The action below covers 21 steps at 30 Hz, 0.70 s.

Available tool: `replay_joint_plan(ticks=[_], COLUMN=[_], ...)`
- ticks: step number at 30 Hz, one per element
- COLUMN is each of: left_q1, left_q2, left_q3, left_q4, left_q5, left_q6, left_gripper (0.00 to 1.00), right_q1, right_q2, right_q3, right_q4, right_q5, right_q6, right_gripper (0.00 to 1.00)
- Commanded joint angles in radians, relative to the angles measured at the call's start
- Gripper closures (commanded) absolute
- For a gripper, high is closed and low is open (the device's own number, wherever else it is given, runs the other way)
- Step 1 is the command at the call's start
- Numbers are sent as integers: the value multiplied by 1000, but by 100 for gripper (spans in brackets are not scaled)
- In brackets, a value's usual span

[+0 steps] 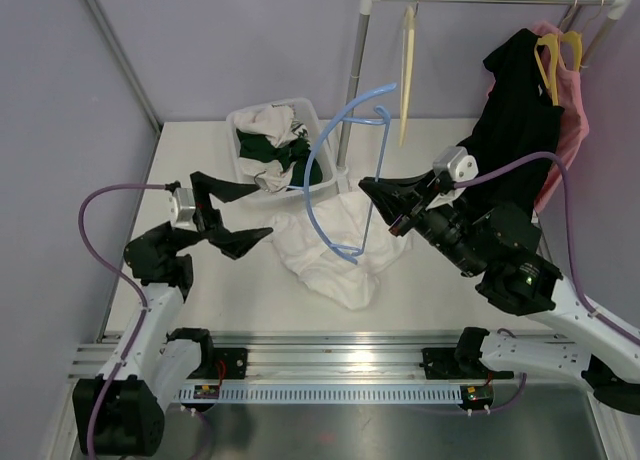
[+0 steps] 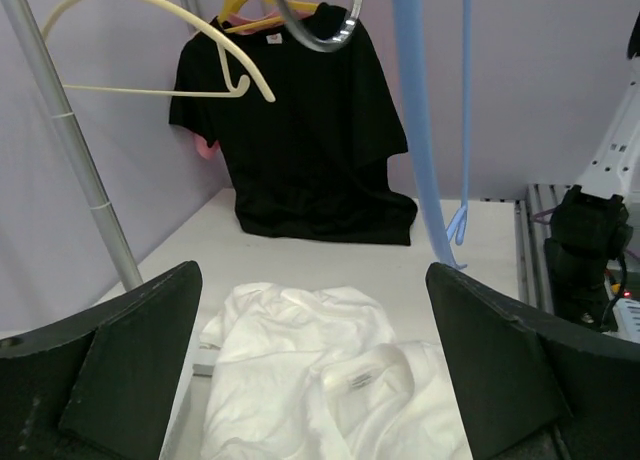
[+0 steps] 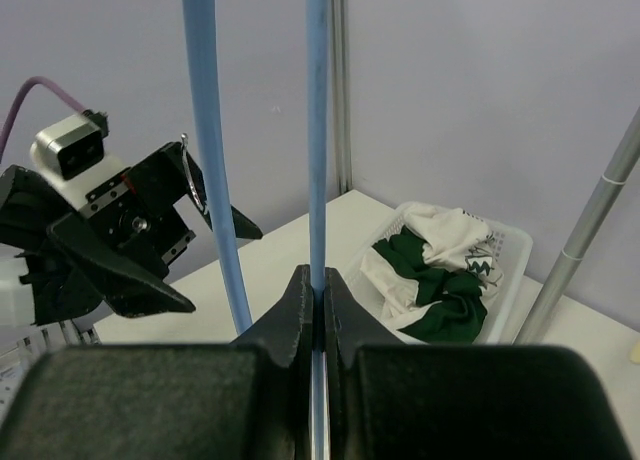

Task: Remove the t-shirt from the hanger
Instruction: Pass the hanger from the right arm to the left

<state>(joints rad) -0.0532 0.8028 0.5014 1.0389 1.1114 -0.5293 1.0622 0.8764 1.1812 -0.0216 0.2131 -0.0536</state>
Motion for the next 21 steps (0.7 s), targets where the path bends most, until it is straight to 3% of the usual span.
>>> replay_joint_plan(ticks=[1, 2, 7, 17, 21], left_q1=[52, 88, 96, 102, 102], left_q2=[111, 169, 200, 87, 61], left_q3=[49, 67, 106, 83, 71], left_q4=[473, 627, 628, 630, 628], left_q5=[133, 143, 136, 130, 119], left_q6=[-432, -515, -563, -589, -587], left_gripper=[1, 1, 8, 7, 21], right_q1=[5, 5, 5, 5, 4], right_q2=[-19, -16, -10, 6, 15], right_q3=[5, 6, -8, -35, -37], right_q4=[-40, -47, -63, -58, -52], right_q5=[-37, -37, -55, -57, -60], right_q6=[26, 26, 32, 43, 47], right_gripper=[100, 100, 100, 100, 100])
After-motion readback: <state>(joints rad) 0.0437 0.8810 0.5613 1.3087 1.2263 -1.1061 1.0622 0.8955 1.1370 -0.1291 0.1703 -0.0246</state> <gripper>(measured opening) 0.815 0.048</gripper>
